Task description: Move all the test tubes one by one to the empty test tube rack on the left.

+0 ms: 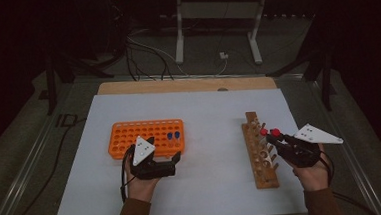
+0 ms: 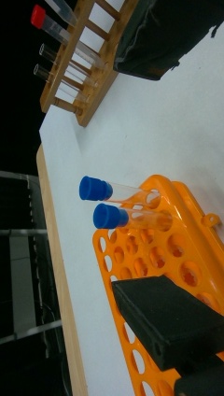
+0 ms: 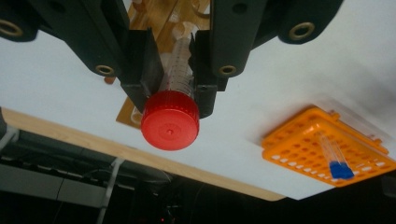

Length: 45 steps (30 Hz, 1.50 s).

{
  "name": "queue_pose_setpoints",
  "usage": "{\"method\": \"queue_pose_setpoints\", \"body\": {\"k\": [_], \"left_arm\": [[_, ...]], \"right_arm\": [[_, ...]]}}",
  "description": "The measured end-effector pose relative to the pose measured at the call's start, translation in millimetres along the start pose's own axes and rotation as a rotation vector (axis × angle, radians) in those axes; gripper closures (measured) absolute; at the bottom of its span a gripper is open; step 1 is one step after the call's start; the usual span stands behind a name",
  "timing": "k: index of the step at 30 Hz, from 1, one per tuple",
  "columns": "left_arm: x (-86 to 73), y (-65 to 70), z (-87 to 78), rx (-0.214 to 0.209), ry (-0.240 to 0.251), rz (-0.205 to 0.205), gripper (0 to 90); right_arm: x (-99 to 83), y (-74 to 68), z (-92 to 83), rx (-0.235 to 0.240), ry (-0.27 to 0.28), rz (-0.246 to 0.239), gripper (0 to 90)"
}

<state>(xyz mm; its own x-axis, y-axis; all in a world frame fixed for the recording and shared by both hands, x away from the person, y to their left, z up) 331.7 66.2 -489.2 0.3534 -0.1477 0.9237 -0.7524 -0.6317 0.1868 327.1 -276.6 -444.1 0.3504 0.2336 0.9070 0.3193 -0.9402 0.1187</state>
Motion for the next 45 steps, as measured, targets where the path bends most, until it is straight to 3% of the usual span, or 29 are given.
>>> {"method": "queue_pose_setpoints", "body": {"k": [7, 17, 26, 32, 35, 45], "left_arm": [[1.3, 1.5, 1.0, -0.014, -0.001, 0.007, 0.4], [2.9, 8.0, 4.3, -0.023, -0.003, 0.051, 0.4], [2.8, 12.7, 7.8, -0.039, -0.01, 0.081, 0.4], [4.2, 14.6, 7.6, -0.034, -0.004, 0.066, 0.4], [4.5, 16.1, 7.4, -0.035, -0.009, 0.078, 0.4], [7.3, 29.9, 15.2, -0.066, -0.026, 0.11, 0.4]], "right_arm": [[10.7, -1.2, -4.2, 0.009, 0.031, 0.009, 74.7], [16.9, -15.7, 0.0, 0.048, 0.04, 0.003, 74.7], [14.6, -27.3, 5.4, 0.078, 0.024, -0.002, 74.6], [14.9, -36.1, 8.8, 0.099, 0.018, -0.007, 74.6], [15.0, -39.2, 9.5, 0.105, 0.016, -0.01, 74.6], [16.0, -50.4, 12.9, 0.136, 0.008, -0.016, 74.6]]}}
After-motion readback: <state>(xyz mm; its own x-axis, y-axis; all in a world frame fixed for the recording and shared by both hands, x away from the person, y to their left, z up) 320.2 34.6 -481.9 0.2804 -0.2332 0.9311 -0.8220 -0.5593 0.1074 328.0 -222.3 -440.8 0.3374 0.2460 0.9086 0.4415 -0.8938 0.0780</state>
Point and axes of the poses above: each handheld gripper's, and its own axes: z roughly forward along the jaws, x roughly out of its top, y roughly to its right, the point moved 8 cm from there along z, roughly forward along the jaws, and after that the axes turned 15 degrees about -x, right-handed, at the moved point
